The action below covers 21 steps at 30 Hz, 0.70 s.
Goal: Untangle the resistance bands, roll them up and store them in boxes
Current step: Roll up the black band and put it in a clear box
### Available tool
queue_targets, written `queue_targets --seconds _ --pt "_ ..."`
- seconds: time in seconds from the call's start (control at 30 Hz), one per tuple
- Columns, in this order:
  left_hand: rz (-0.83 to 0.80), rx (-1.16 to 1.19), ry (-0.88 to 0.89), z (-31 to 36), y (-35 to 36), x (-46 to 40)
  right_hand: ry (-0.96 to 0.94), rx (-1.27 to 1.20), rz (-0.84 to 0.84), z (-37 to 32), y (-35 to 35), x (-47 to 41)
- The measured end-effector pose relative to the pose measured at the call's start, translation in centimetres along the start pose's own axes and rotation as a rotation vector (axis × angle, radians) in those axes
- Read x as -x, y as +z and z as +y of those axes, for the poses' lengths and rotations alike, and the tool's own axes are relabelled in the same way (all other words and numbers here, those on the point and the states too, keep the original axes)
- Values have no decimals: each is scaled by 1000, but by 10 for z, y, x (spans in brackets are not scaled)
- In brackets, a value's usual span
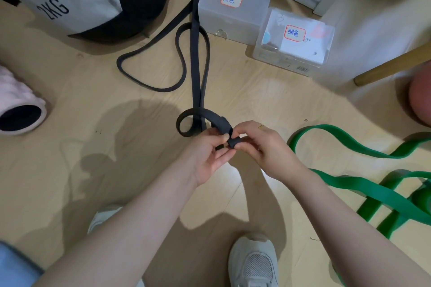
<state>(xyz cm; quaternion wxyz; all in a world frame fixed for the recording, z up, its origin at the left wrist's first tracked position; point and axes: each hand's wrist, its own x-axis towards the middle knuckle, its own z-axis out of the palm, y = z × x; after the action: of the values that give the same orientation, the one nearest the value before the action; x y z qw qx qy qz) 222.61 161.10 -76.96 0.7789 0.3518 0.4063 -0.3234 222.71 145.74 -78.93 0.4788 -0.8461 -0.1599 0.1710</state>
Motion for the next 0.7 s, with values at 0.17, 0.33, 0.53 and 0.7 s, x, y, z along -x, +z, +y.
queue_targets --seconds 0.17,0.33,0.53,0.7 --pt "49 -143 50 2 -3 -3 38 -36 20 2 6 4" --pt "-8 -261 40 3 -5 -5 107 -33 2 12 7 9" --pt "-32 -225 12 9 1 -6 156 -168 116 1 3 4" --pt "-60 -114 39 7 -4 -2 270 -372 105 -7 1 -1"
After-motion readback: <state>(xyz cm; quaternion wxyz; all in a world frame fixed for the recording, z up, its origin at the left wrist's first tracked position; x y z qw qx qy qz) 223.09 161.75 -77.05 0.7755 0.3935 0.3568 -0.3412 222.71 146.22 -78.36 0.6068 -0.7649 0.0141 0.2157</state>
